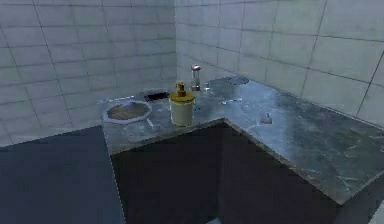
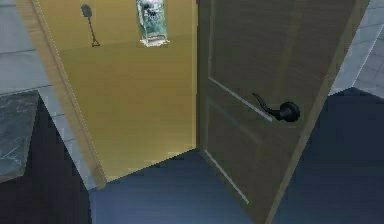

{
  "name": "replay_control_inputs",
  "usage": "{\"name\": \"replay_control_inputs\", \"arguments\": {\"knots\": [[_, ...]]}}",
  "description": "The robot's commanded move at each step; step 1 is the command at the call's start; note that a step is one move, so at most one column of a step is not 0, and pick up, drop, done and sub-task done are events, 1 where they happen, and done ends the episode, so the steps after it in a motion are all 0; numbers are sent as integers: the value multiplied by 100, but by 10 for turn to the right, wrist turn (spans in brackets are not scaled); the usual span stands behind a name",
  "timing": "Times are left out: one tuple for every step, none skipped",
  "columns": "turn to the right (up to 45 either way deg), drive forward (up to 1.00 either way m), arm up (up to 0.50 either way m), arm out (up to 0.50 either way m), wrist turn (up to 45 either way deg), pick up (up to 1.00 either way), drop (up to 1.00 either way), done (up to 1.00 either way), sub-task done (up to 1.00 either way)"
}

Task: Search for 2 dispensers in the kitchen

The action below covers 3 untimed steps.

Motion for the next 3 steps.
{"name": "replay_control_inputs", "arguments": {"knots": [[-450,0,0,0,0,0,0,0,0],[-240,0,0,0,0,0,0,0,0],[0,85,0,0,0,0,0,0,0]]}}
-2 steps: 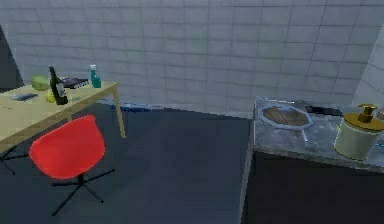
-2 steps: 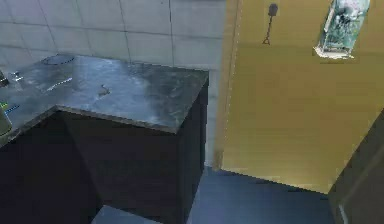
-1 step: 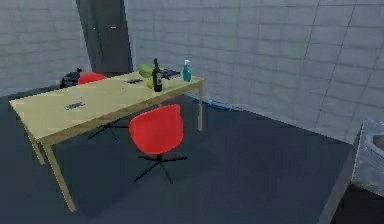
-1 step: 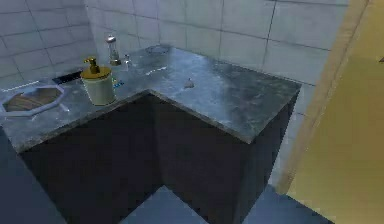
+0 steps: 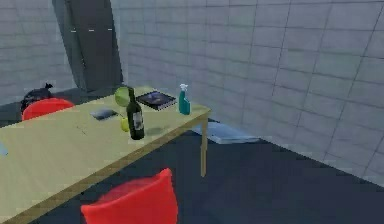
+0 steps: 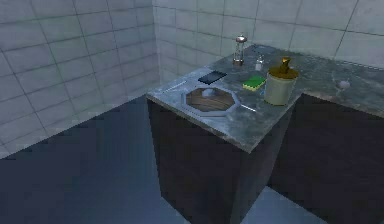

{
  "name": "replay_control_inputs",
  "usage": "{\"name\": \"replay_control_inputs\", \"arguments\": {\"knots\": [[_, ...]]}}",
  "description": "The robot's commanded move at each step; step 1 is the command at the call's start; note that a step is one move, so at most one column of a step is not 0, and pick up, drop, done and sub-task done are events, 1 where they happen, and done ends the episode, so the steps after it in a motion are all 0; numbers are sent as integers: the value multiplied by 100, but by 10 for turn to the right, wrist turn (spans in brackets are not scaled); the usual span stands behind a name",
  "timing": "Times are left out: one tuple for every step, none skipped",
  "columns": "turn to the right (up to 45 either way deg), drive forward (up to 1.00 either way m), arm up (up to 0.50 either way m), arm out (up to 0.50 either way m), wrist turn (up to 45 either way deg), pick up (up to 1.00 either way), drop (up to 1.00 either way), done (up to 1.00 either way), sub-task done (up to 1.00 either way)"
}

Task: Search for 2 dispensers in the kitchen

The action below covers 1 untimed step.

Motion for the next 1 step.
{"name": "replay_control_inputs", "arguments": {"knots": [[0,0,0,0,0,0,0,100,0]]}}
